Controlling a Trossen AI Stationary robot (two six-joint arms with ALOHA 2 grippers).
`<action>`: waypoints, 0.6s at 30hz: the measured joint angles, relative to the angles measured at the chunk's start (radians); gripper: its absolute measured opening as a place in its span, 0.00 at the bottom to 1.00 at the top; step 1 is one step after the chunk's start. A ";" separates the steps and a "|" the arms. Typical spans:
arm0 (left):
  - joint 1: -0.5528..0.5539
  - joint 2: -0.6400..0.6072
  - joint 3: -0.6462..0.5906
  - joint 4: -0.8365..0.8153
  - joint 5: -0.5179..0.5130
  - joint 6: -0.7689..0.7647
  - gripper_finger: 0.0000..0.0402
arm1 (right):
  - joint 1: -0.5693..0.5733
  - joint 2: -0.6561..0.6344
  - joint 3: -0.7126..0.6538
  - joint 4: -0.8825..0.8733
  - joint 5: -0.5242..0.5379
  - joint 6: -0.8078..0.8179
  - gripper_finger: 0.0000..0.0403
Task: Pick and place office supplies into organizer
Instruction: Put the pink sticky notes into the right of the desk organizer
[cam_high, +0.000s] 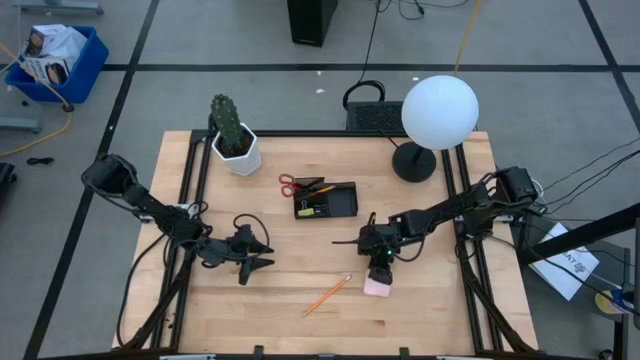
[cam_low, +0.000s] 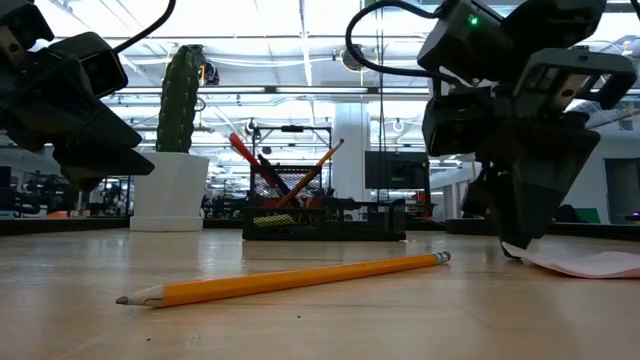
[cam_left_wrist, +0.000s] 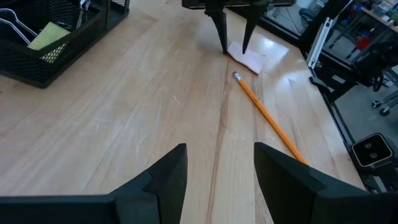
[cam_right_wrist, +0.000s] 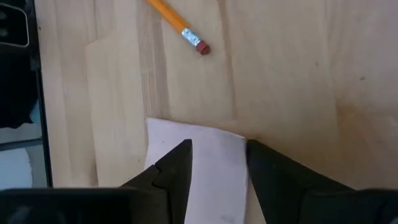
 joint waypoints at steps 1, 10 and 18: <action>0.000 0.000 0.000 0.000 0.000 0.000 0.47 | 0.004 0.003 0.000 0.001 0.001 -0.001 0.36; 0.000 0.000 0.000 0.000 0.000 0.000 0.47 | 0.034 0.067 0.003 0.068 -0.005 0.006 0.24; 0.000 0.000 0.000 0.001 0.000 0.000 0.47 | 0.060 0.074 0.001 0.061 0.002 -0.038 0.02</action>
